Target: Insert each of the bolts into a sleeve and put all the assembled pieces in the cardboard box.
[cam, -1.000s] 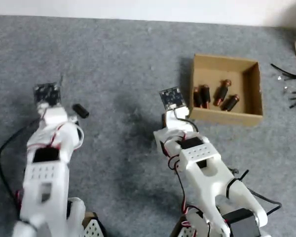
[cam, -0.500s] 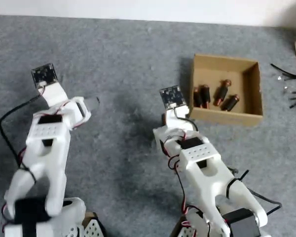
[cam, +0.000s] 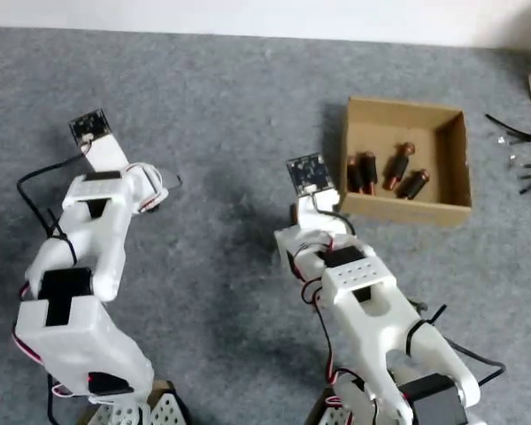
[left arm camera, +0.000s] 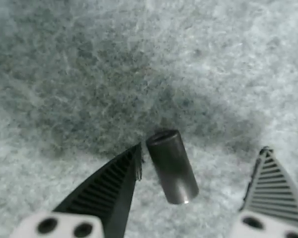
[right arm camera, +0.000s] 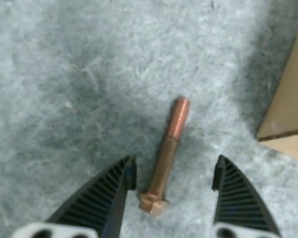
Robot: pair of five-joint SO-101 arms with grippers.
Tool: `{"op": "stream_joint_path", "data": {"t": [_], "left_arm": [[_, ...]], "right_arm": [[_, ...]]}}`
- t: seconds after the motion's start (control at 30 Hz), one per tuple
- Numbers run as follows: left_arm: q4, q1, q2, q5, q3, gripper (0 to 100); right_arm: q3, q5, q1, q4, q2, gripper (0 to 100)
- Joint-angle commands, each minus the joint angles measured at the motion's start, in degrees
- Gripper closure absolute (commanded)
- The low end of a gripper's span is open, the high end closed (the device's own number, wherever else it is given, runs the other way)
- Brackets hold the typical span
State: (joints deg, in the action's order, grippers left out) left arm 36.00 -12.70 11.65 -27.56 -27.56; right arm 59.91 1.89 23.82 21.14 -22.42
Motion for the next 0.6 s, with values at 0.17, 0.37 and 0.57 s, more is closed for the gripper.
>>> {"op": "stream_joint_path", "data": {"t": [0.17,0.37,0.57], "left_arm": [[1.49,-1.27,0.22,-0.53,3.12,70],[3.16,-2.33,0.31,-0.53,3.56,98],[3.16,-2.33,0.31,-0.35,3.21,99]], "right_arm": [[-0.13,0.7,-0.75,-1.54,-1.98,77.6],[-0.13,0.7,-0.75,-1.54,-1.98,77.6],[-0.13,0.62,-0.75,-1.36,-2.33,77.6]]}}
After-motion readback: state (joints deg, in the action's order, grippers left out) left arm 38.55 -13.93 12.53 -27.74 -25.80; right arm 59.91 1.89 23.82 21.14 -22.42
